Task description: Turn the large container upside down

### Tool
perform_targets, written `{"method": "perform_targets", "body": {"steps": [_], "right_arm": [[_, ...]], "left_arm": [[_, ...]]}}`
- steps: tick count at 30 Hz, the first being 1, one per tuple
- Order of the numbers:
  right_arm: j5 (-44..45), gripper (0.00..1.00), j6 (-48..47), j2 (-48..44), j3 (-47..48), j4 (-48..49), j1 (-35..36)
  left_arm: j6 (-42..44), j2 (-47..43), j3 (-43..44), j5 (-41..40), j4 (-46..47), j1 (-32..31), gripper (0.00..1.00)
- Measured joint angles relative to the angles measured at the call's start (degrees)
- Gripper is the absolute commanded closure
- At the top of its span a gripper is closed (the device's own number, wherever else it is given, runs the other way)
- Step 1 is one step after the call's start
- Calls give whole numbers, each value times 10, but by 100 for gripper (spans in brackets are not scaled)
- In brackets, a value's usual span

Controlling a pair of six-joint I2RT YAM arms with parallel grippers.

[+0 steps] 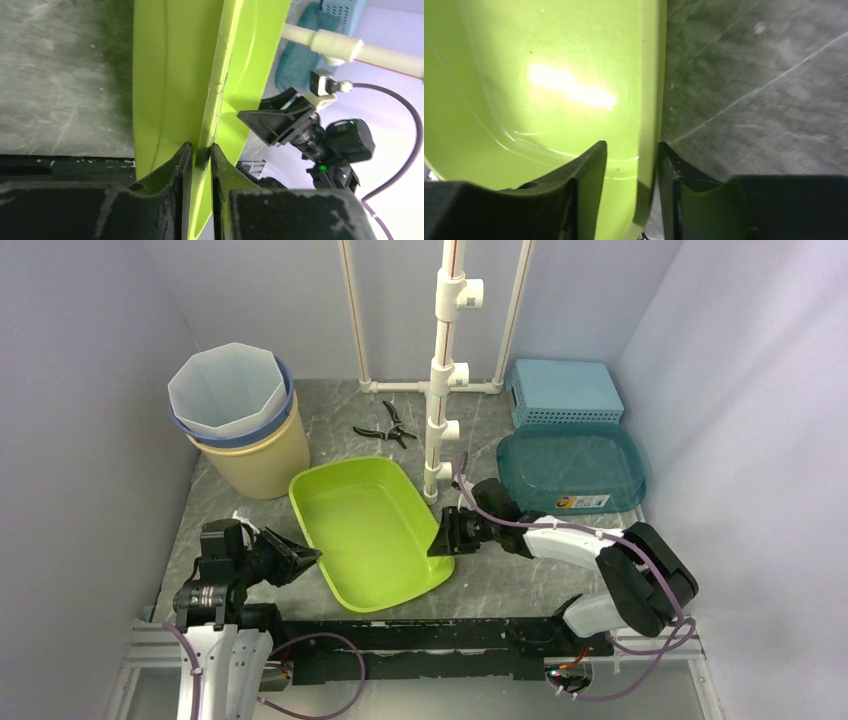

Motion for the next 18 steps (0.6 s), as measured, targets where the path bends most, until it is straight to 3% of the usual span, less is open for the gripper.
{"method": "perform_targets", "body": {"steps": [3, 6, 13, 16, 18], "right_arm": [[6, 42, 1, -8, 0, -23, 20], [12, 41, 0, -31, 0, -53, 35], [39, 80, 9, -62, 0, -98, 65], [50, 98, 33, -62, -10, -99, 76], [56, 100, 56, -58, -21, -91, 78]], "left_arm": [[3, -4, 17, 22, -4, 0, 97], [14, 2, 32, 40, -10, 0, 97], [71, 60, 101, 53, -33, 0, 97], [86, 71, 111, 56, -29, 0, 84], [87, 70, 111, 68, -38, 0, 76]]}}
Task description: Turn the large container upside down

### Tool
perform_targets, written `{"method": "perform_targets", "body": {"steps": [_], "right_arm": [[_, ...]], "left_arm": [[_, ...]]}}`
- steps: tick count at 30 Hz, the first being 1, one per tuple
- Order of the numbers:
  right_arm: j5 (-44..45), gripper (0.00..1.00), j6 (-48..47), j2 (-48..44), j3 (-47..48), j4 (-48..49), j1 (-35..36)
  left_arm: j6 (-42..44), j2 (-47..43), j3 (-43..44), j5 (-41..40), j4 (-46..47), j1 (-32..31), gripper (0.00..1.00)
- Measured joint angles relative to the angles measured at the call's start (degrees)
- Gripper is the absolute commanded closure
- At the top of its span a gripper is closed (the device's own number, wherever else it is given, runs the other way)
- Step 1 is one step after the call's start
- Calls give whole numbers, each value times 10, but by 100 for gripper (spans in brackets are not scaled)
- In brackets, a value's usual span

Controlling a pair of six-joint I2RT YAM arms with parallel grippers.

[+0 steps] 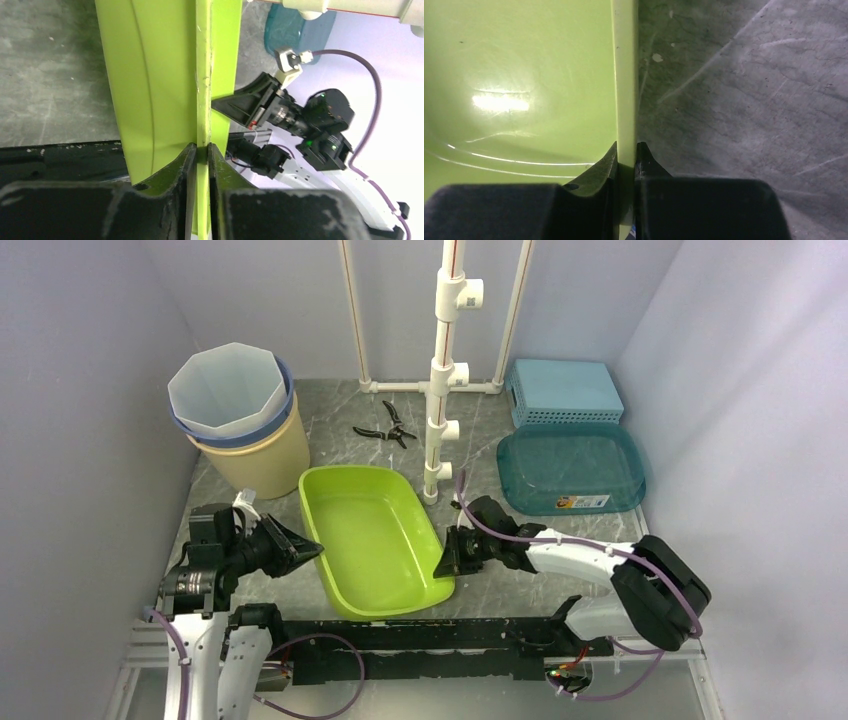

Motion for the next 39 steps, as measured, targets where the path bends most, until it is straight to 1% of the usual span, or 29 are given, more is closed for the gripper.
{"method": "perform_targets", "body": {"steps": [2, 5, 9, 12, 17, 25, 29, 31, 35, 37, 39], "right_arm": [[2, 100, 14, 6, -13, 17, 1], [-2, 100, 24, 13, -26, 53, 8], [-6, 100, 30, 20, -35, 83, 12], [-10, 100, 30, 26, -36, 94, 13], [-23, 100, 31, 41, -36, 119, 13], [-33, 100, 35, 51, -44, 154, 13], [-35, 100, 35, 54, -45, 160, 13], [-38, 100, 35, 56, -47, 167, 13], [-47, 100, 35, 60, -51, 177, 13], [-50, 100, 34, 62, -52, 178, 13], [-53, 100, 35, 62, -52, 180, 13]], "left_arm": [[0, -3, -1, 10, -3, -1, 67], [-3, -9, -3, 19, -1, -1, 57], [-1, -10, -3, 25, 7, -1, 52], [1, -9, -2, 25, 9, -1, 45], [14, 1, 7, 14, 7, -1, 40], [31, 33, 17, -32, -5, -1, 35], [35, 42, 22, -50, -8, -1, 39], [36, 42, 23, -54, -8, -1, 47], [42, 47, 23, -55, -6, -1, 66], [45, 52, 23, -53, 0, -1, 72], [49, 57, 25, -49, 7, 0, 75]]}}
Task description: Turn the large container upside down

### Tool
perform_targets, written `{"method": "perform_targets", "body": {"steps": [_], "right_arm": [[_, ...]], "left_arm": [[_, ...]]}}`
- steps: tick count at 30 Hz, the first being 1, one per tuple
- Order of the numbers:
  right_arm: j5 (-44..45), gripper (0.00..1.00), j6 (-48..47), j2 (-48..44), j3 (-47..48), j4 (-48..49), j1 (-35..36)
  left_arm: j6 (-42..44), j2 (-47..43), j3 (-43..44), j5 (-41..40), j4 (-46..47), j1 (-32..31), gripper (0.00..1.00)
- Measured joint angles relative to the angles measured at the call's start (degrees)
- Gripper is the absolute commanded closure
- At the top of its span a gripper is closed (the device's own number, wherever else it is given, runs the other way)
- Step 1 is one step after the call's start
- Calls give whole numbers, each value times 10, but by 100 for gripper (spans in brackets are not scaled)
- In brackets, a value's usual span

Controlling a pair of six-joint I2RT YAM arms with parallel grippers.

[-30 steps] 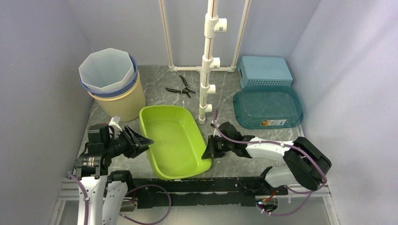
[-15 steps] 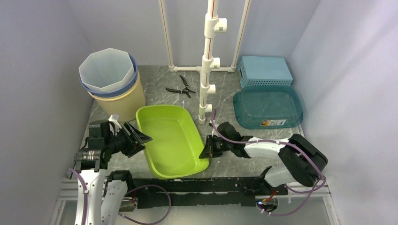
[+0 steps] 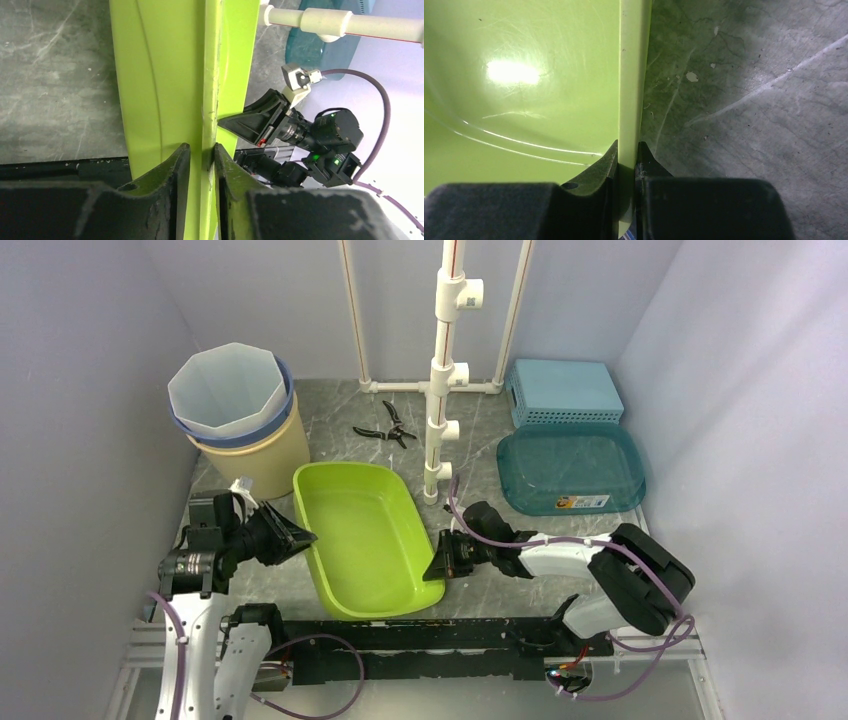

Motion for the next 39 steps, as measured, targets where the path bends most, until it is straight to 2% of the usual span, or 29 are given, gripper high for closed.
{"method": "perform_targets", "body": {"steps": [2, 9, 18, 26, 35, 39], "right_arm": [[-2, 100, 0, 2, 0, 1, 0], [-17, 100, -11, 18, 7, -11, 2], [-29, 100, -19, 40, 29, -35, 12], [-31, 100, -27, 52, 50, -60, 23], [-23, 81, -14, 56, 60, -64, 43], [-9, 78, -11, 56, 64, -68, 65]], "left_arm": [[5, 5, 7, 5, 3, 0, 76], [23, 31, 44, 48, 5, 0, 63], [24, 31, 44, 89, 34, 0, 73], [29, 39, 54, 111, 42, 0, 59], [38, 61, 79, 123, 42, -3, 59], [37, 69, 84, 122, 54, -13, 59]]}}
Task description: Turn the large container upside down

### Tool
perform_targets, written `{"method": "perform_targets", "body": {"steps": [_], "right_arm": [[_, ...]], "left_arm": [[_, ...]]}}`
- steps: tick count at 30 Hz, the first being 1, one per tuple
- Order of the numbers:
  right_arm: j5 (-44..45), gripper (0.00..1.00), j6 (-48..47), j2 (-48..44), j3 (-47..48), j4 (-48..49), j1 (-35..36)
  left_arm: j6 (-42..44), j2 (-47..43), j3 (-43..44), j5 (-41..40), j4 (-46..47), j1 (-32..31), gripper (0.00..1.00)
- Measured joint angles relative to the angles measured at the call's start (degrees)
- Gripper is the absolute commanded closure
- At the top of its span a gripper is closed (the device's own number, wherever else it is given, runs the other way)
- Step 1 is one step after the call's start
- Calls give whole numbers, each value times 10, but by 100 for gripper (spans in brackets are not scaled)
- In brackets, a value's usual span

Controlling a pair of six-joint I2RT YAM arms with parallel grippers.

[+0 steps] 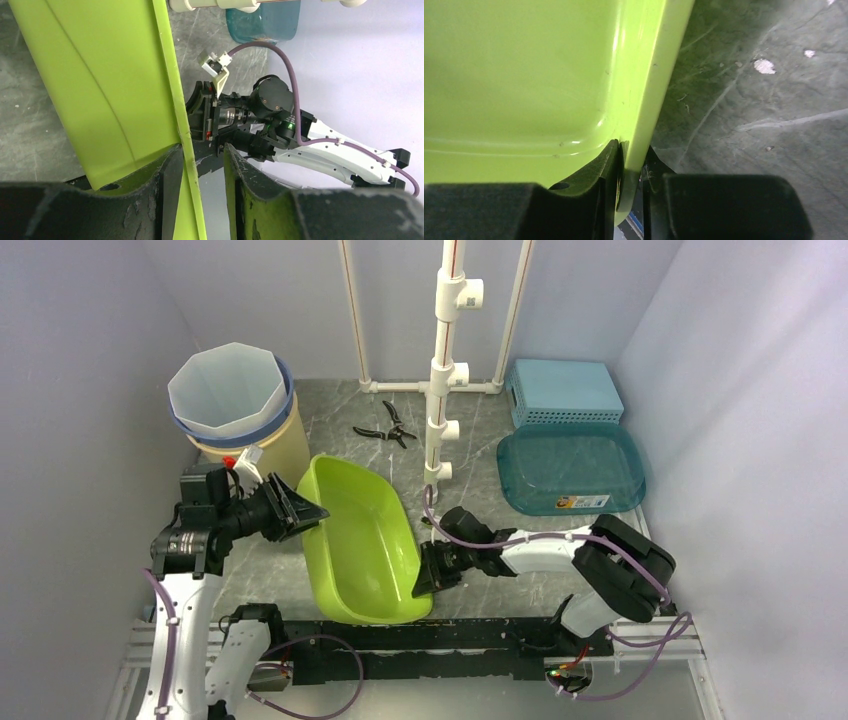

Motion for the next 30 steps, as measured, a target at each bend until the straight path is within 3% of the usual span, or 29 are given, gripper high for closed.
{"method": "perform_targets", "body": {"steps": [6, 14, 20, 24, 30], "right_arm": [[18, 63, 21, 0, 0, 0, 33], [46, 37, 48, -11, 0, -1, 81], [113, 22, 56, -58, 0, -56, 89], [166, 23, 56, -87, 0, -95, 90], [210, 56, 55, -93, 0, -125, 96]], "left_arm": [[-21, 4, 0, -5, 42, -41, 59], [-74, 16, 0, -52, 124, -158, 60], [-100, 19, 0, -93, 139, -201, 60], [-110, 23, 0, -101, 137, -212, 60], [-126, 40, 0, -107, 155, -240, 59]]}}
